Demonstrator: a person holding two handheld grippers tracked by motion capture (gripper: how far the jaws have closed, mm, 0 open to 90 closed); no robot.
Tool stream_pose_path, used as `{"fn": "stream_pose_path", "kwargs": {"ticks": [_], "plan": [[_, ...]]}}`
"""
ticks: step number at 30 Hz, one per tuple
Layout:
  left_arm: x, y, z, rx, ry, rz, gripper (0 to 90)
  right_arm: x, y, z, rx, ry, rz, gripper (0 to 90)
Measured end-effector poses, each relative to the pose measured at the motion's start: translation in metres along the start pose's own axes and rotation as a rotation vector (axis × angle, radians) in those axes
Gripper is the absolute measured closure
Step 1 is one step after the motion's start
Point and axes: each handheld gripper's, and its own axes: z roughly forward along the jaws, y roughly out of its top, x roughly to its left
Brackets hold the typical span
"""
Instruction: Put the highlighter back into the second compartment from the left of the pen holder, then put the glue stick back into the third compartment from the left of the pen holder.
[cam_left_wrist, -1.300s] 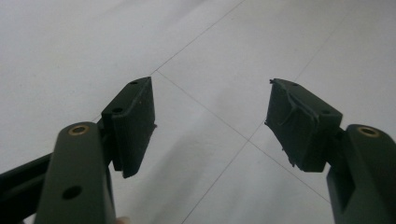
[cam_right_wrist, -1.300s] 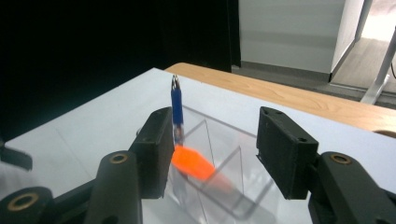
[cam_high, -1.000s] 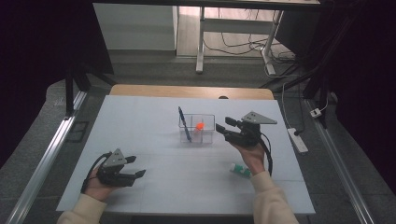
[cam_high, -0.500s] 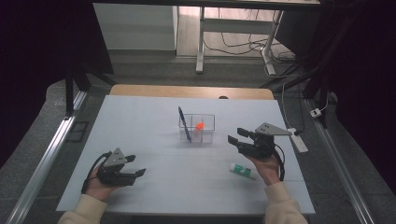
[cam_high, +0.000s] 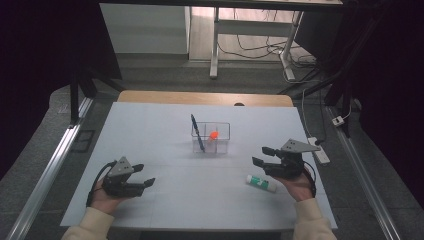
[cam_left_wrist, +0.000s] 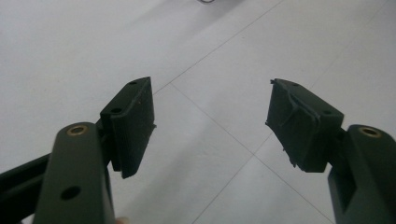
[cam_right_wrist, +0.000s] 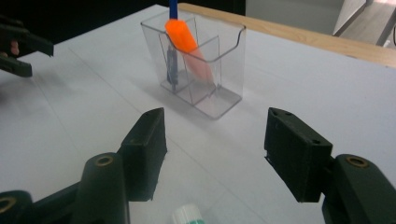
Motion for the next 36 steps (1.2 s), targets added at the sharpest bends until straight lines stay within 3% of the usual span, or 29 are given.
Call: {"fn": "stream_pose_path", "kwargs": {"ticks": [13,18,25,36], "plan": [[-0.001,0.000,0.000,0.001,-0.002,0.009,31.4,-0.001,-0.008,-0.014,0.048,-0.008,-0.008,37.6],[0.001,-0.001,-0.001,0.000,-0.001,0.004,31.5,-0.003,-0.012,-0.020,0.114,-0.004,-0.018,37.4],[0.001,-0.001,-0.001,0.005,-0.002,0.009,31.5,-0.008,-0.015,-0.029,0.217,-0.035,-0.050,35.2],[0.001,-0.003,-0.001,0.009,-0.001,0.005,31.5,-0.012,-0.024,-0.027,0.287,-0.042,-0.085,35.1]]}}
